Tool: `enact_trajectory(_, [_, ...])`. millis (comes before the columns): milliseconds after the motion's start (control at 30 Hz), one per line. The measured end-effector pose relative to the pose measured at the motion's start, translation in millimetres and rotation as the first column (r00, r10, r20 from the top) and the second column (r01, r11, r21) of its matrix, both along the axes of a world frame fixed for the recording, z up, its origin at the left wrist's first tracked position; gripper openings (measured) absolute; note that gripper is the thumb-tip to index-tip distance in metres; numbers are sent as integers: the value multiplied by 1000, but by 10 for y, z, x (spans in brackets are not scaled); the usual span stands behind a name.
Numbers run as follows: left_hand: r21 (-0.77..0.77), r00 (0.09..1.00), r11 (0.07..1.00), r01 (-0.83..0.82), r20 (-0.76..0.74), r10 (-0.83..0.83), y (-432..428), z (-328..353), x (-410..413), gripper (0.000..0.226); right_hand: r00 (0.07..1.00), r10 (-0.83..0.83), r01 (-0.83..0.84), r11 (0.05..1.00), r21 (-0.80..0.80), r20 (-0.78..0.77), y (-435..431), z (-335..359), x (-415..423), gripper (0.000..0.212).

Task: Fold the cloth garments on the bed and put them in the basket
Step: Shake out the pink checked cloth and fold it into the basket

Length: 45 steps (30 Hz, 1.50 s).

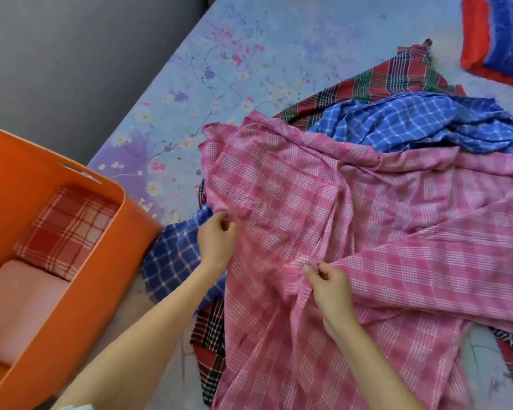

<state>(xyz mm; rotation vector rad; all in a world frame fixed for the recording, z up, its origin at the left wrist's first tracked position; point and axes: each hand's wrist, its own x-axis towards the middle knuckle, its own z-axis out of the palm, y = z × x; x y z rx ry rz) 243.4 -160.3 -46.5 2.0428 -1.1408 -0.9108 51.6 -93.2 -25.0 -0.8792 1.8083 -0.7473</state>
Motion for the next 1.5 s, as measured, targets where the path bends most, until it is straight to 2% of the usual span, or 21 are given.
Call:
enact_trajectory(67, [-100, 860, 860, 500, -62, -507, -55, 287, -339, 22, 965, -247, 249, 969, -9, 94, -184, -13, -280, 20])
enact_trajectory(100, [-40, 657, 669, 742, -151, -738, -59, 377, -470, 28, 919, -373, 377, 926, -12, 130, -271, -11, -412, 15])
enact_trajectory(133, [37, 459, 463, 885, -226, -859, -78, 396, -534, 32, 867, -476, 483, 875, -17, 147, -354, -8, -534, 10])
enact_trajectory(167, [88, 382, 372, 924, -266, -885, -124, 382, -554, 33, 821, -549, 557, 830, -10, 155, -417, -12, -639, 14])
enact_trajectory(300, [221, 835, 809, 545, -49, -549, -391, 88, -302, 29, 833, -542, 541, 840, 35, 116, -537, -39, -828, 14])
enact_trajectory(400, [424, 931, 834, 354, -70, -359, -391, -271, -135, 36, 868, -478, 477, 878, 41, 135, -550, -99, -849, 9])
enact_trajectory(500, [491, 960, 854, 173, -279, -35, -382, -493, -244, 46, 884, -449, 449, 893, 32, 128, -544, -198, -857, 5])
enact_trajectory(600, [462, 960, 877, 135, -282, 0, -459, -645, -448, 27, 902, -410, 408, 912, 41, 138, -514, -303, -876, 9])
enact_trajectory(700, [295, 990, 948, 121, -100, -95, -588, -618, -641, 27, 907, -401, 397, 916, 60, 131, -542, -337, -936, 15])
enact_trajectory(800, [5, 995, 1000, -9, 97, 8, -697, -250, -566, 36, 906, -397, 394, 918, 52, 144, -592, -302, -979, 38])
enact_trajectory(900, [-229, 958, 962, 146, 277, -79, -767, 142, -387, 38, 915, -380, 378, 925, 47, 136, -688, -199, -893, 30])
enact_trajectory(967, [-216, 842, 832, 511, 321, -434, -758, 348, -404, 37, 931, -347, 345, 938, 36, 112, -785, -126, -800, 29])
enact_trajectory(1100, [92, 219, 232, 968, 139, -966, -601, 541, -734, 36, 965, -262, 262, 965, -34, 9, -977, -35, -683, 20])
enact_trajectory(1133, [139, 153, 160, 977, 57, -987, -629, 516, -755, 31, 969, -244, 243, 969, -50, -20, -1015, -35, -685, 23])
enact_trajectory(1167, [148, 201, 195, 970, -23, -979, -685, 456, -735, 28, 970, -237, 234, 970, -59, -53, -1045, -40, -695, 25])
enact_trajectory(1233, [142, 555, 542, 829, -84, -828, -865, 247, -595, 31, 967, -249, 244, 967, -76, -62, -1088, -66, -748, 27])
enact_trajectory(1300, [193, 923, 902, 385, -59, -381, -1072, -186, -333, 31, 966, -257, 253, 964, -83, -34, -1134, -73, -781, 32])
enact_trajectory(1333, [248, 989, 957, 150, -43, -144, -1120, -356, -230, 29, 969, -247, 244, 966, -88, -25, -1141, -63, -797, 35])
enact_trajectory(1400, [368, 927, 913, -177, -249, 280, -1191, -620, -107, 17, 977, -211, 209, 974, -91, -16, -1176, -59, -809, 42])
enact_trajectory(1433, [433, 794, 862, -264, -410, 449, -1232, -685, -98, 13, 981, -193, 189, 978, -89, -32, -1194, -67, -818, 41])
enact_trajectory(1500, [440, 657, 830, -343, -519, 547, -1363, -786, -20, 10, 982, -177, 172, 982, -77, -62, -1235, -71, -840, 33])
